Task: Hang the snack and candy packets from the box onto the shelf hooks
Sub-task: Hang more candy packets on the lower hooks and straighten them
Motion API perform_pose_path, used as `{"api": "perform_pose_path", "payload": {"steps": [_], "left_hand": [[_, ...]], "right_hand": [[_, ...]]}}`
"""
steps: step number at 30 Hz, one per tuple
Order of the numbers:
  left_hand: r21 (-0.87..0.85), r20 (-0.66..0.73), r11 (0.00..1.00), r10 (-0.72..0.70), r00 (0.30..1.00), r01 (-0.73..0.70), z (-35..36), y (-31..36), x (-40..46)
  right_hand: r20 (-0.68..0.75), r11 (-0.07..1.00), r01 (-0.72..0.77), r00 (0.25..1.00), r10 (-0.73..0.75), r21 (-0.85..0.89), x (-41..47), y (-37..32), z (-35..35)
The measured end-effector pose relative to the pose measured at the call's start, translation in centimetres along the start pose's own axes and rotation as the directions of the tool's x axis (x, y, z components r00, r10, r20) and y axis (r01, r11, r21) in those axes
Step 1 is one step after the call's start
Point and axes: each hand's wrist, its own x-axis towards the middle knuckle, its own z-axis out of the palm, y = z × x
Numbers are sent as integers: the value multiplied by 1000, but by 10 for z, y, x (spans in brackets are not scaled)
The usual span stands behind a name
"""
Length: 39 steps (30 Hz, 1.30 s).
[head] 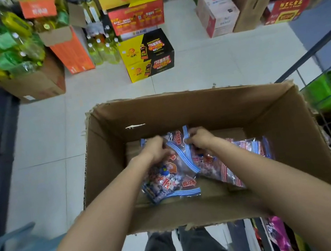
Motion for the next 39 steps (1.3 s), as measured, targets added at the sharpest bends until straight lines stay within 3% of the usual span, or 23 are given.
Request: {"api": "perform_pose_path", "payload": {"steps": [6,9,13,17,19,21,25,28,31,35,39], "left_hand": [[21,-100,983,186,978,-185,-31,-1,-24],[43,-163,953,303,939,-300,-45,2,-45],[-29,-279,926,354,893,-376,-58,13,-74],[-73,-428,842,458,779,-535,-71,32,-113],[-93,-496,773,511,702,-628,-80,47,-138],[-104,-523,697,569,635,-710,-87,65,-165],[-143,-525,558,657,541,-817,-92,101,-219],[-23,-448,456,791,417,-889,-89,132,-253],[9,-362,304,889,280,-953,-72,158,-292],[-85,-311,236,917,251,-968,-31,182,-327],[-104,-242,218,941,238,-970,15,202,-357]], "right_hand": [[34,960,267,964,-265,-87,-26,-18,-16],[-69,908,386,914,-401,-163,-53,-26,-27],[-212,844,482,822,-529,-235,-103,-38,-34],[-308,755,470,713,-630,-457,-156,-44,-38],[-397,747,476,642,-656,-465,-190,-45,-41],[-511,756,474,557,-655,-452,-231,-44,-43],[-722,745,518,306,-621,-421,-313,-33,-43],[-788,723,560,187,-587,-405,-372,-20,-38],[-807,729,535,138,-574,-427,-423,2,-31],[-892,815,457,93,-441,-355,-472,52,-29],[-938,852,508,218,-269,-126,-508,118,-19]]}}
